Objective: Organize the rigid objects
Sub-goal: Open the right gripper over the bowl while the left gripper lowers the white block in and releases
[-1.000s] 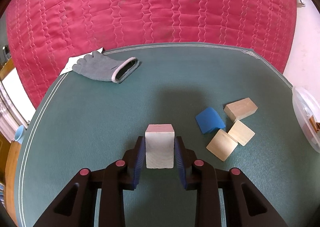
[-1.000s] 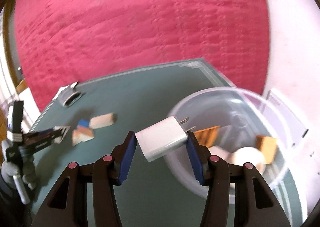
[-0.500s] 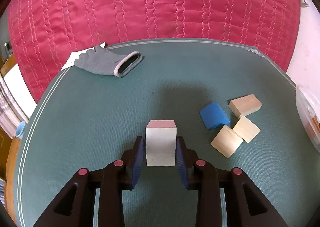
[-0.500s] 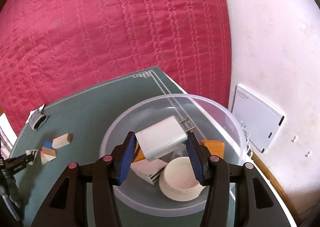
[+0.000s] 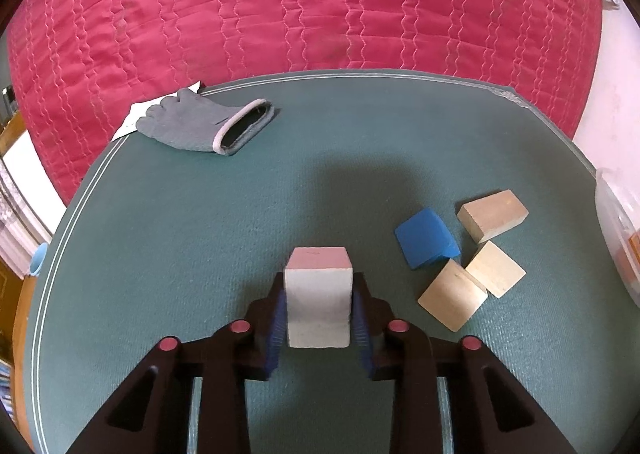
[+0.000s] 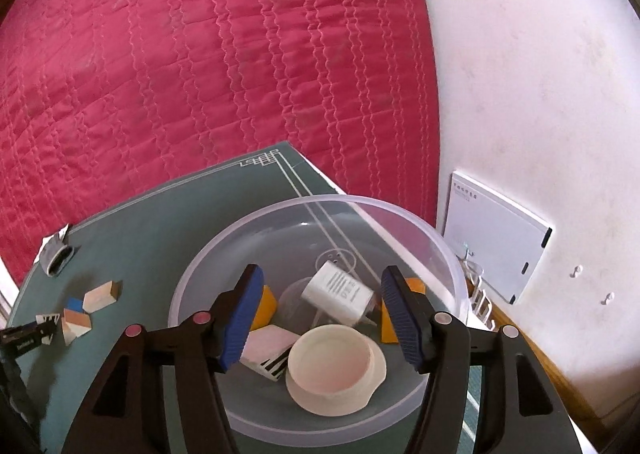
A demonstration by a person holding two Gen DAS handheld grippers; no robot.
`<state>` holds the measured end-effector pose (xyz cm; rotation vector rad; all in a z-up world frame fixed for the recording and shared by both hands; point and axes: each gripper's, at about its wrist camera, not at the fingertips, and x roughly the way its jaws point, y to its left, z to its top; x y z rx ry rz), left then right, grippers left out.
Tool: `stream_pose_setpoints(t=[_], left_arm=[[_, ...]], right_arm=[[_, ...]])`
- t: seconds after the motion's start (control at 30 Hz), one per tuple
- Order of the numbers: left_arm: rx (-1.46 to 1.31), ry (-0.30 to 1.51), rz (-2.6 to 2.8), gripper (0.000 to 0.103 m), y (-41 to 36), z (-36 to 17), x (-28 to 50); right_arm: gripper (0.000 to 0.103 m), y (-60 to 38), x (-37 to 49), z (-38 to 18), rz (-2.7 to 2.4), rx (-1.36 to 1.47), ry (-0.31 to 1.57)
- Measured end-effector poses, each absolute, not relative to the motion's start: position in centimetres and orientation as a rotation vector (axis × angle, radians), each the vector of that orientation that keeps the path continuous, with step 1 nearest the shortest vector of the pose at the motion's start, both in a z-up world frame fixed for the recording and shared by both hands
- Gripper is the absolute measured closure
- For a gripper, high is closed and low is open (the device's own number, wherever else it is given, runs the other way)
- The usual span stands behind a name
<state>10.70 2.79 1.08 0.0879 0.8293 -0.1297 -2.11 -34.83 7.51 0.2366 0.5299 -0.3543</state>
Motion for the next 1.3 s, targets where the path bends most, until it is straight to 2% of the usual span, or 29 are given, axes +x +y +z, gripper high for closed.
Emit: stream_pose_setpoints(t=[0.6, 1.3], left_arm=[[0.060, 0.763, -0.150, 0.072, 1.6, 3.4, 9.0], [0.188, 0.715, -0.408, 0.072, -12.1, 6.9, 6.2]], right_arm=[[0.040, -34.1, -2.8, 7.5, -0.337, 0.204, 0.518], [0.040, -38.9, -5.7, 6.8, -0.388, 0.260, 0.511]])
